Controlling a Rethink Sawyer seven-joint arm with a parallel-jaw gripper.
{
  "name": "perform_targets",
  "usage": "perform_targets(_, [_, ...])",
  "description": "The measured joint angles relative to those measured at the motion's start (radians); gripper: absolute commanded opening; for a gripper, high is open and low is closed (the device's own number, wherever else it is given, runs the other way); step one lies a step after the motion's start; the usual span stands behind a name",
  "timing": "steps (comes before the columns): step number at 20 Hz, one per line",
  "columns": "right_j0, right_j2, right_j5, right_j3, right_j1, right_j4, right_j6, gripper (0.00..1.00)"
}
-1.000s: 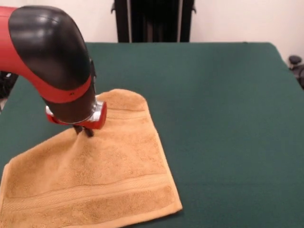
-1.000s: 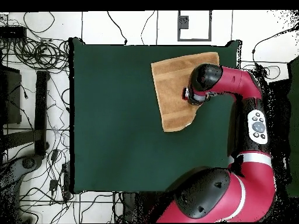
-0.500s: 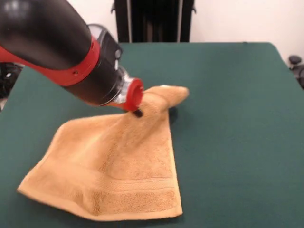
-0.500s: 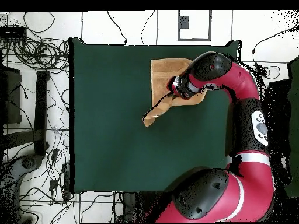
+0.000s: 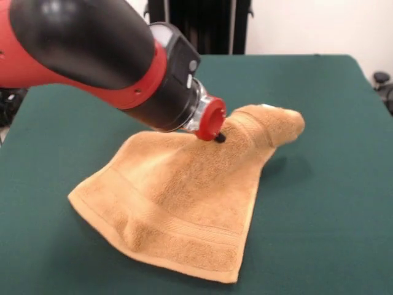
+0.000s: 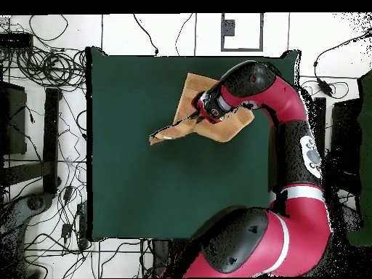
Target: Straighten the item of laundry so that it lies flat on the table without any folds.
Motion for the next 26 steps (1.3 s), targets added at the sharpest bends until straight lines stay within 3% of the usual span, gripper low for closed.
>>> perform_targets(2, [0.004, -0.005, 0.0, 0.02, -0.003, 0.0, 0.0, 0.0])
perform_targets(3, [0.004, -0.01, -0.001, 0.05, -0.009, 0.001, 0.0, 1.0])
perform_targets(18, [0.004, -0.038, -0.111, 0.127, -0.048, 0.002, 0.0, 1.0])
perform_targets(26, [-0.008, -0.038, -0.113, 0.165, -0.059, 0.017, 0.0, 1.0])
